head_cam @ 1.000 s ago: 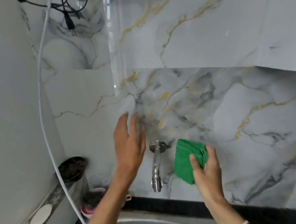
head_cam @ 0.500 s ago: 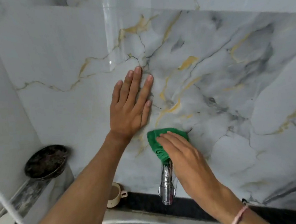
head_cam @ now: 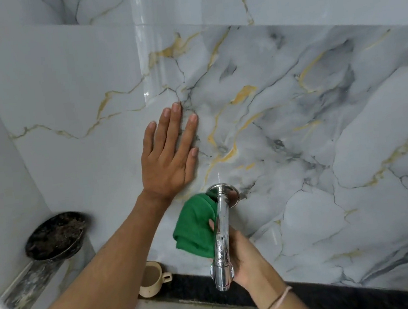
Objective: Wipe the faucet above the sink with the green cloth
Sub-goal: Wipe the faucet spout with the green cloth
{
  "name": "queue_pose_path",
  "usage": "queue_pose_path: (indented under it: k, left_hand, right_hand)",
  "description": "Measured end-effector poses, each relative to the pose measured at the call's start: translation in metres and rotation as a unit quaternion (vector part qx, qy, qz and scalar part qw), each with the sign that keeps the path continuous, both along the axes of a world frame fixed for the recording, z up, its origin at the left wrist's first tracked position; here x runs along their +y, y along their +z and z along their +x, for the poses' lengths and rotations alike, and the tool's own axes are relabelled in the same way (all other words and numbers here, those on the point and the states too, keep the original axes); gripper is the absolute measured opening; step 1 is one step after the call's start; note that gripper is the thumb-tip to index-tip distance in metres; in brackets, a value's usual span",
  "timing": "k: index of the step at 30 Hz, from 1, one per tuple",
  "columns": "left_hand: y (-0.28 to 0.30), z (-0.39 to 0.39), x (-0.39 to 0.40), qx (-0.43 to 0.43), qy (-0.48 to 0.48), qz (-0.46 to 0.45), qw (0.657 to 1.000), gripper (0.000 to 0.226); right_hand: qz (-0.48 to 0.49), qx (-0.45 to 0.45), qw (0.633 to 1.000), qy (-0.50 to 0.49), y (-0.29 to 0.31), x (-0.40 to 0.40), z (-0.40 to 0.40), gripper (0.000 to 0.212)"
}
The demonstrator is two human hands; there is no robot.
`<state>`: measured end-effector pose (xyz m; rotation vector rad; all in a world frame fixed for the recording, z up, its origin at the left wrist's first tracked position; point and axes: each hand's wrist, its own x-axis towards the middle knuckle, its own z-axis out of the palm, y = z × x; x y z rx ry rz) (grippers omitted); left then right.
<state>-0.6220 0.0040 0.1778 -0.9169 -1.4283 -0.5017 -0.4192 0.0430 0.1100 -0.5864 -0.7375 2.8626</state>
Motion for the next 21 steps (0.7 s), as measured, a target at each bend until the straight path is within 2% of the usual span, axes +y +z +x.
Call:
queue_pose_path:
  k: [4,10,13,15,17,18,20,21]
  left_hand:
    - [0.000,-0.001,-0.001,0.005,0.003,-0.003,1.000,0.061]
    - [0.001,0.001,-0.001,0.013,-0.004,-0.001,1.000,0.061]
    - [-0.001,0.000,-0.001,0.015,-0.003,0.004,1.000,0.061]
    - [-0.001,0.000,0.000,0.017,0.002,0.004,1.000,0.062]
    - [-0.001,-0.002,0.001,0.016,0.009,0.004,1.000,0.062]
    - [-0.002,-0.002,0.001,0.015,0.012,0.004,1.000,0.062]
    - [-0.002,-0.002,0.001,0.015,0.017,0.003,1.000,0.062]
    - [-0.001,-0.002,0.001,0.013,0.018,0.001,1.000,0.062]
  right_hand:
    - [-0.033,0.047,0.998,-0.030,-0.007,-0.001,-0.010,0.038]
    - [-0.005,0.040,0.996,-0.078,-0.016,-0.001,0.005,0.036]
    - [0.017,0.021,0.988,-0.150,-0.017,0.002,0.023,0.046]
    - [0.069,0.014,0.973,-0.218,-0.013,-0.002,0.034,0.046]
    - [0.154,-0.005,0.934,-0.322,-0.006,-0.003,0.044,0.036]
    - [0.215,-0.003,0.901,-0.377,0.002,-0.003,0.049,0.032]
    - [0.402,0.020,0.805,-0.436,0.025,0.001,0.053,0.041]
    - [0.506,0.019,0.751,-0.424,0.036,0.003,0.051,0.048]
